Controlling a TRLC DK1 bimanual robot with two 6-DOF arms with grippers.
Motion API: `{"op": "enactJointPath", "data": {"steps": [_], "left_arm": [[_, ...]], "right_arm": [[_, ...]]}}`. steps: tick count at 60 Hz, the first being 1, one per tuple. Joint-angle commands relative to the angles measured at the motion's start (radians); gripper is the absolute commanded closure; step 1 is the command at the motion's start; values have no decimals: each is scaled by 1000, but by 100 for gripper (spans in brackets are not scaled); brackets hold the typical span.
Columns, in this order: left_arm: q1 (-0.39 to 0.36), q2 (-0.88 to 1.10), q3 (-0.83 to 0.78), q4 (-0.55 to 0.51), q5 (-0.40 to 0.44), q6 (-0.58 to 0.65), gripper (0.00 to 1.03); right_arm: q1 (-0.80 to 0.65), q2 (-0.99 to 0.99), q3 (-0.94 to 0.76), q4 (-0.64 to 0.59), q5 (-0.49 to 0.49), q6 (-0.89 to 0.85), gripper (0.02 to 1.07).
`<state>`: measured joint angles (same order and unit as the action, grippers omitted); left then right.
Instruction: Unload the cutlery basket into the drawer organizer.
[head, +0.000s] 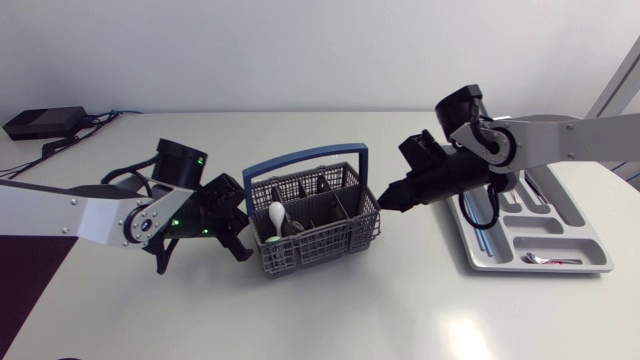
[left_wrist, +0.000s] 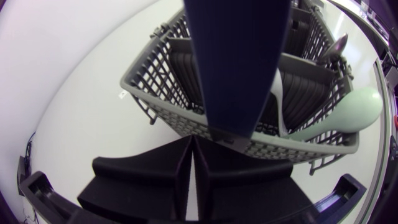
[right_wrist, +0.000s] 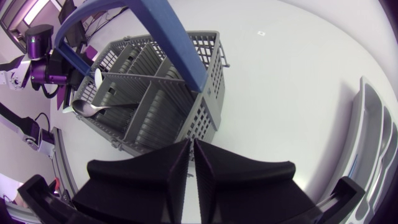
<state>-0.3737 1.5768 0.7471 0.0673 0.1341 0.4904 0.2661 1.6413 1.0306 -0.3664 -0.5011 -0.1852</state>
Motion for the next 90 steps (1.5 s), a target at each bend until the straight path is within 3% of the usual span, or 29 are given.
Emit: {"op": "enactJointPath", "data": {"steps": [1, 14, 29, 42, 48, 62, 75, 90], "left_arm": [[-76, 54, 61, 6, 65, -23, 98], [-117, 91, 124, 5, 36, -27, 97], [-82, 75, 136, 6, 36, -36, 97], [10, -37, 78, 6, 38, -39, 95], [39, -109, 37, 0, 39, -33, 92], [61, -356, -57, -84, 56, 51, 77], [-87, -546, -109, -244, 59, 191, 66], [-249, -506, -84, -319, -59, 300, 66]], "right_arm": [[7, -58, -64, 21, -60, -26, 94], [-16, -146, -159, 21, -59, -34, 94], [15, -202, -224, 49, -48, 1, 94], [47, -273, -264, 92, 102, 27, 91], [44, -327, -285, 98, 144, 27, 77], [42, -452, -331, 84, 179, 20, 57], [48, -529, -362, 58, 184, -8, 49], [87, -574, -397, 40, 213, -33, 47]]}}
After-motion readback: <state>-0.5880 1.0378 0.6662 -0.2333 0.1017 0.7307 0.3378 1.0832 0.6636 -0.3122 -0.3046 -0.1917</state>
